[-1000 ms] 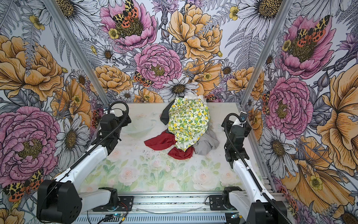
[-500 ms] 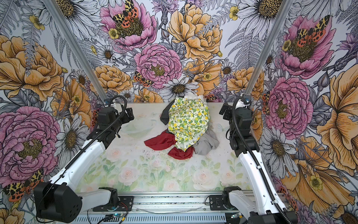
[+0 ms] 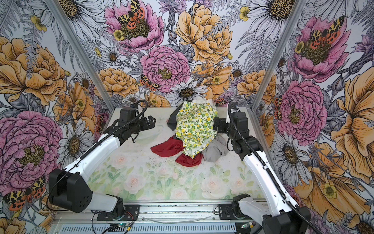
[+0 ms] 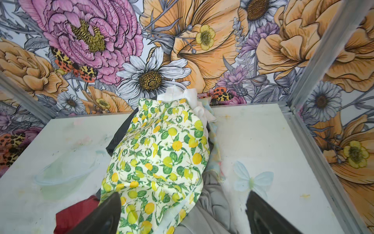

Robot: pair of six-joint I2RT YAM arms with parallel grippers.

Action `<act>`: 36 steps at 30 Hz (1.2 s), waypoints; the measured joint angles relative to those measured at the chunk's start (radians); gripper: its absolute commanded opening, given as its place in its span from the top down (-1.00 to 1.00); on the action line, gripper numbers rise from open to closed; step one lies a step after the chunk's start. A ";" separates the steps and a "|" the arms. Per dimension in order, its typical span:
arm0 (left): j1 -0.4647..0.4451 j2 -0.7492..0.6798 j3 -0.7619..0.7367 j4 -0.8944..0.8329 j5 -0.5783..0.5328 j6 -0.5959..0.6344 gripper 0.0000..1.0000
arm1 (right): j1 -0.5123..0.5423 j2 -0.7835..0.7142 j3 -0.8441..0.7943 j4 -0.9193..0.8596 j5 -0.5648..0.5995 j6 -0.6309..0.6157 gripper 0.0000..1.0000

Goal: Pick out a specific cloth from the pile
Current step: 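Reach both grippers forward toward the cloth pile, then grasp the dark red cloth with the left gripper while the right presses the lemon-print cloth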

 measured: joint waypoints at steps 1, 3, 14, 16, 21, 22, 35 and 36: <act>-0.007 0.010 0.000 -0.010 0.017 -0.009 -0.98 | 0.014 0.000 -0.008 -0.004 -0.009 0.000 -0.93; -0.023 0.027 -0.005 -0.027 0.042 -0.023 -0.96 | 0.045 0.002 -0.026 -0.021 -0.023 -0.002 -0.91; -0.203 0.058 -0.085 -0.055 0.067 -0.037 -0.89 | 0.152 0.045 -0.061 -0.066 -0.037 -0.012 -0.82; -0.231 0.065 -0.093 -0.060 0.061 -0.031 -0.88 | 0.159 0.045 -0.065 -0.067 -0.047 -0.011 -0.80; -0.297 0.101 -0.099 -0.062 0.011 0.003 -0.86 | 0.178 0.060 -0.083 -0.067 -0.066 -0.011 -0.78; -0.309 0.111 -0.098 -0.061 -0.004 0.012 -0.86 | 0.183 0.065 -0.089 -0.067 -0.069 -0.011 -0.78; -0.359 0.239 -0.098 -0.055 -0.155 0.072 -0.76 | 0.214 0.076 -0.116 -0.078 -0.113 -0.007 -0.74; -0.359 0.253 -0.097 -0.051 -0.160 0.073 -0.76 | 0.214 0.076 -0.116 -0.078 -0.113 -0.007 -0.74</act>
